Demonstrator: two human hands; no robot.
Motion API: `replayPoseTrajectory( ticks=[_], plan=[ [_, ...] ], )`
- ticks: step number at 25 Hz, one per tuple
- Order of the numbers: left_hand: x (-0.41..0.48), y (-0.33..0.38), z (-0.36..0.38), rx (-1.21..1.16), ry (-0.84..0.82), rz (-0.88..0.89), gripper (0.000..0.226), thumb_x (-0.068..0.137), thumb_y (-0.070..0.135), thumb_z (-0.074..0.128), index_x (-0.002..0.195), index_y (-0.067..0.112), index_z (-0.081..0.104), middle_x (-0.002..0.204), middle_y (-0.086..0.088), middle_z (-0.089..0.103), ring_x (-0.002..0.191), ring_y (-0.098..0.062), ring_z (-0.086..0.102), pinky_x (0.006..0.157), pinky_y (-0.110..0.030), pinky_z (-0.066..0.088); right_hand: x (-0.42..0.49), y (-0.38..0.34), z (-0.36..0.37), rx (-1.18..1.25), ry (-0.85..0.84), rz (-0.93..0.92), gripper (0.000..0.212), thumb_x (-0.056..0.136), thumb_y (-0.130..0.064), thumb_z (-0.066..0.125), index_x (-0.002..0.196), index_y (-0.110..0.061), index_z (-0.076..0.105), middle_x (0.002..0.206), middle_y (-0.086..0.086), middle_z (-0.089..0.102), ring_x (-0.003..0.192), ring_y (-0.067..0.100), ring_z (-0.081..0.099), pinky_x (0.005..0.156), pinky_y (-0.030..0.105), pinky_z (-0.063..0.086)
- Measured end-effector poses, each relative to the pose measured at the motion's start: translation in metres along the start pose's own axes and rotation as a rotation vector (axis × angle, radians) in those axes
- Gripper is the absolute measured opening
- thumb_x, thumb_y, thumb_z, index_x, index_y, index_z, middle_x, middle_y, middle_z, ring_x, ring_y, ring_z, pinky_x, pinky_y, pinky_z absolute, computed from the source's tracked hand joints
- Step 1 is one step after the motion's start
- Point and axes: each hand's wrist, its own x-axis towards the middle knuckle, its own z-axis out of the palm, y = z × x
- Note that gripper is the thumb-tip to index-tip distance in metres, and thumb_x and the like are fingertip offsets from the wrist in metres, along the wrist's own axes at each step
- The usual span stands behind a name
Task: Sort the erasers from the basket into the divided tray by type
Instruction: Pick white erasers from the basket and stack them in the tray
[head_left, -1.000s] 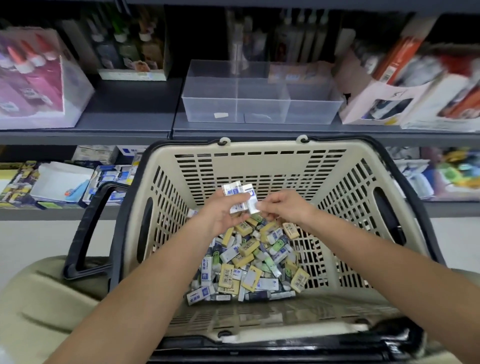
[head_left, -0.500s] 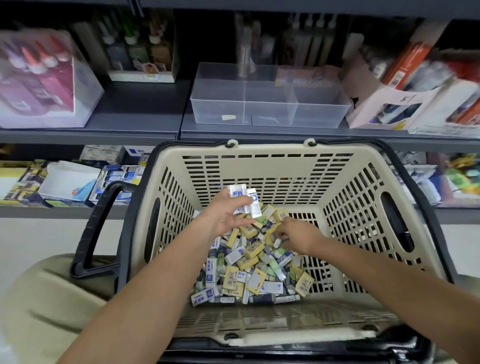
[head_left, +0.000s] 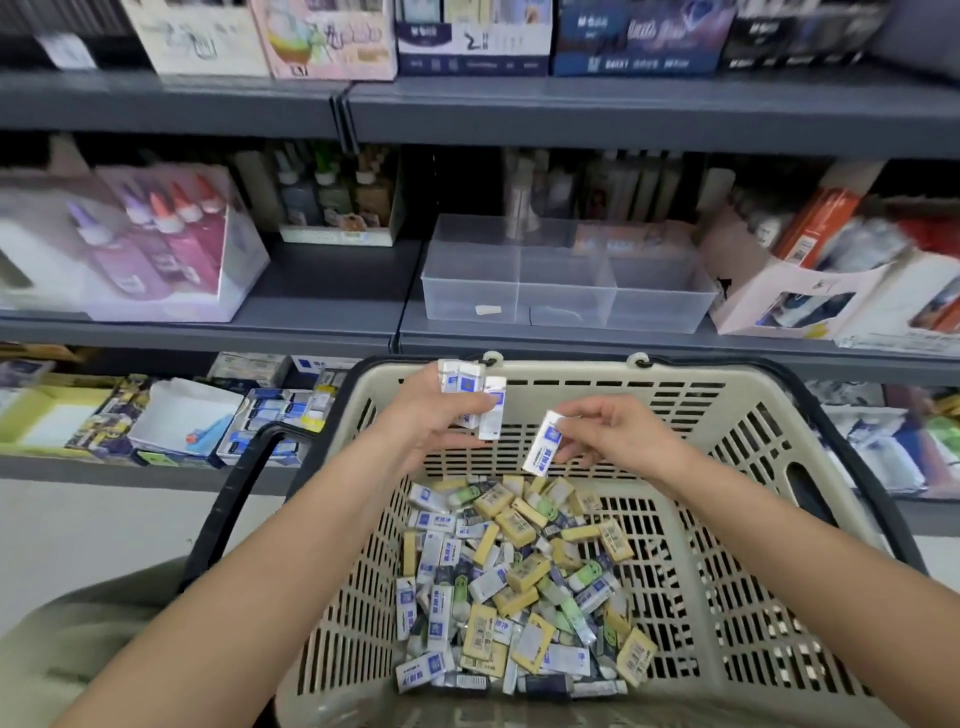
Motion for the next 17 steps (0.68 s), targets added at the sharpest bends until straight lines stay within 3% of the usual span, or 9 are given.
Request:
replayPoseTrajectory(
  ticks=[7, 12, 14, 17],
  plan=[
    [0.019, 0.045, -0.041, -0.033, 0.091, 0.235, 0.025, 0.079, 0.001, 0.07, 0.098, 0.014, 0.06, 0.072, -0.001, 0.07, 0.068, -0.016, 0.068, 0.059, -0.035, 0.058, 0.044, -0.065, 0.004, -0.001, 0.031, -0.193, 0.013, 0.091, -0.008, 0.056, 0.09, -0.017, 0.065, 0.08, 0.001, 0.072, 0.066, 0.005, 0.069, 0.054, 0.014, 0.051],
    [0.059, 0.06, -0.064, -0.187, 0.272, 0.305, 0.029, 0.082, 0.002, 0.067, 0.103, 0.018, 0.056, 0.091, -0.006, 0.067, 0.076, -0.019, 0.067, 0.063, -0.036, 0.06, 0.114, -0.12, 0.01, 0.019, 0.241, -0.415, 0.02, 0.088, -0.005, 0.06, 0.078, -0.021, 0.064, 0.084, 0.009, 0.07, 0.064, 0.002, 0.067, 0.063, 0.017, 0.054],
    [0.071, 0.058, -0.075, -0.217, 0.31, 0.294, 0.033, 0.082, 0.002, 0.068, 0.107, 0.018, 0.055, 0.096, -0.007, 0.066, 0.078, -0.019, 0.068, 0.062, -0.035, 0.06, 0.141, -0.129, 0.009, -0.195, 0.327, -0.432, 0.009, 0.087, -0.014, 0.062, 0.083, -0.022, 0.064, 0.087, 0.006, 0.07, 0.075, 0.011, 0.066, 0.072, 0.025, 0.052],
    [0.086, 0.052, -0.088, -0.188, 0.312, 0.257, 0.032, 0.081, 0.003, 0.068, 0.105, 0.019, 0.055, 0.099, -0.01, 0.066, 0.083, -0.022, 0.068, 0.06, -0.033, 0.059, 0.166, -0.128, 0.017, -0.59, 0.202, -0.344, 0.012, 0.088, -0.031, 0.059, 0.097, -0.025, 0.065, 0.092, -0.002, 0.069, 0.088, 0.017, 0.064, 0.078, 0.029, 0.048]
  ],
)
